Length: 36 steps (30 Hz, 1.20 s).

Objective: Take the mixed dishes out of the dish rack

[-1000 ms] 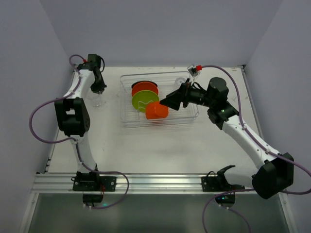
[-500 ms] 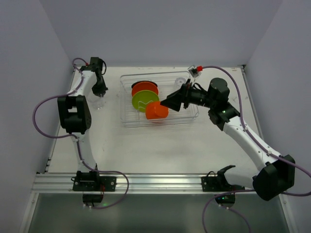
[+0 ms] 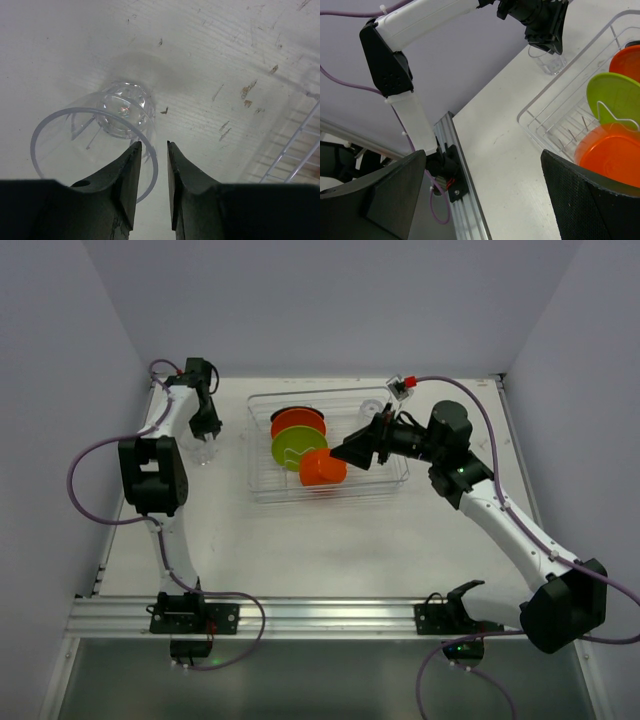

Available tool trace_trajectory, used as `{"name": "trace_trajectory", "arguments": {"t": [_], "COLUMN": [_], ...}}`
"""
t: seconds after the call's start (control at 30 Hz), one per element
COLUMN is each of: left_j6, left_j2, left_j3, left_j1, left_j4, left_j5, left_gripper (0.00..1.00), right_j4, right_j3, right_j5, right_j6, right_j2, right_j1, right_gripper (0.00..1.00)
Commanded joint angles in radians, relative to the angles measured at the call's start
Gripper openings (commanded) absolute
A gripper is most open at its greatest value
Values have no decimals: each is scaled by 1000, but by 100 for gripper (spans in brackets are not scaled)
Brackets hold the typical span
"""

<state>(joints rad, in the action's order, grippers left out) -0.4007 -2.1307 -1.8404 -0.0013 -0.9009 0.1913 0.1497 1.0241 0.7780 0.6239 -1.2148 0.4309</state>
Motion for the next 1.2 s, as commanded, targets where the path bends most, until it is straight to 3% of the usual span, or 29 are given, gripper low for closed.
{"name": "trace_trajectory", "arguments": {"t": [0.0, 0.07, 0.2, 0.27, 0.37, 0.4, 0.5, 0.7, 0.93, 1.17], "left_j6": [23, 22, 25, 28, 34, 36, 39, 39, 20, -4], "left_j2": [2, 3, 15, 18, 25, 26, 48, 130, 369, 607], "left_j3": [-25, -33, -43, -62, -77, -79, -76, -63, 69, 230], "left_j1": [1, 1, 1, 1, 1, 1, 1, 1, 1, 1], "left_j4": [-16, -29, -43, -55, -62, -64, -64, -53, 45, 201], "left_j5": [8, 28, 65, 71, 65, 62, 54, 17, -27, -260], "left_gripper": [32, 35, 51, 52, 68, 82, 100, 100, 100, 100], "right_j4": [13, 13, 11, 11, 5, 4, -7, -38, -147, -350], "right_j3": [1, 2, 4, 5, 10, 11, 14, 33, 132, 277], "right_j5": [21, 23, 24, 24, 24, 23, 18, 0, -43, -146], "right_j6": [-13, -13, -13, -12, -15, -15, -19, -33, -85, -158], "right_j2": [18, 18, 18, 17, 15, 15, 15, 1, -43, -95], "right_j1": [-4, -4, -6, -6, -9, -9, -9, -17, -26, -26], "right_gripper": [99, 99, 99, 99, 99, 99, 99, 99, 99, 99]}}
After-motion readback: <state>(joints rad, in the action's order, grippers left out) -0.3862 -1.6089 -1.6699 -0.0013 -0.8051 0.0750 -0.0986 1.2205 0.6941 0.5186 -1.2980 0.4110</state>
